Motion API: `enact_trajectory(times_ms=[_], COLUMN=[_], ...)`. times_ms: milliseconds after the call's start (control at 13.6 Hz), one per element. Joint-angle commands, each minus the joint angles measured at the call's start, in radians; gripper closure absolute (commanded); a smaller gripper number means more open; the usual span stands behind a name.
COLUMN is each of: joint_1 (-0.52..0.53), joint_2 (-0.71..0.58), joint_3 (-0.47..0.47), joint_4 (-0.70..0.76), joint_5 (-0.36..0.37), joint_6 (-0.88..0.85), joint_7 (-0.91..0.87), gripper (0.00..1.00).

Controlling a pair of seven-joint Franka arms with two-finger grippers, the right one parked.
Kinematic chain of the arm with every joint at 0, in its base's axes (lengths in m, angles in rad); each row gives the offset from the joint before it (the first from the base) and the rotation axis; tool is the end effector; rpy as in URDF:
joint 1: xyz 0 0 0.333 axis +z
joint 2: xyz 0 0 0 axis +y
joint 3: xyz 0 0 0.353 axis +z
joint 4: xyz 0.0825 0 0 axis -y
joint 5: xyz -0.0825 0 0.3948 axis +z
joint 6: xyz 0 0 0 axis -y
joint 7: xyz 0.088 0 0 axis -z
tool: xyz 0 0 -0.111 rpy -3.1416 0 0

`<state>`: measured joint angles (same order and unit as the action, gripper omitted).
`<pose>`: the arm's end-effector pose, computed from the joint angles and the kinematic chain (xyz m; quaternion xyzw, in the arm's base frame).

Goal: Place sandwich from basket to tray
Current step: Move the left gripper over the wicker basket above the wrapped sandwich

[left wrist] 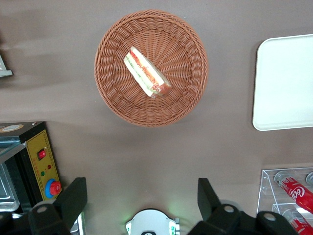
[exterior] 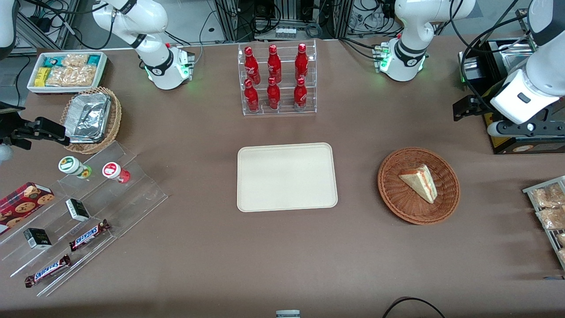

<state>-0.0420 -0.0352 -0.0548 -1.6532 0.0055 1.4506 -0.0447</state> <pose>0.5341 -0.0517 0.6283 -0.9962 0.0258 0.0832 0.0096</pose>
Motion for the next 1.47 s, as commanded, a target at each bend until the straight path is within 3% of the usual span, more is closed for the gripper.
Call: enact_trajectory(times_ms=[0,294,735,1176,1397], joint_1=[0.005,0.005,0.011,0.010,0.008], joint_2=[-0.012,0.014,0.001,0.024,0.072], joint_3=[-0.008,-0.007,0.015,0.023,0.023], joint_4=[0.004,-0.037,-0.271,-0.442,-0.467], joint_5=[-0.003,0.014,0.016,0.017,0.017], joint_6=[-0.027,0.004,0.268,0.511,0.609], joint_7=[0.002,-0.014,-0.023,-0.281,-0.522], gripper=[0.00,0.00,0.00,0.00,0.00])
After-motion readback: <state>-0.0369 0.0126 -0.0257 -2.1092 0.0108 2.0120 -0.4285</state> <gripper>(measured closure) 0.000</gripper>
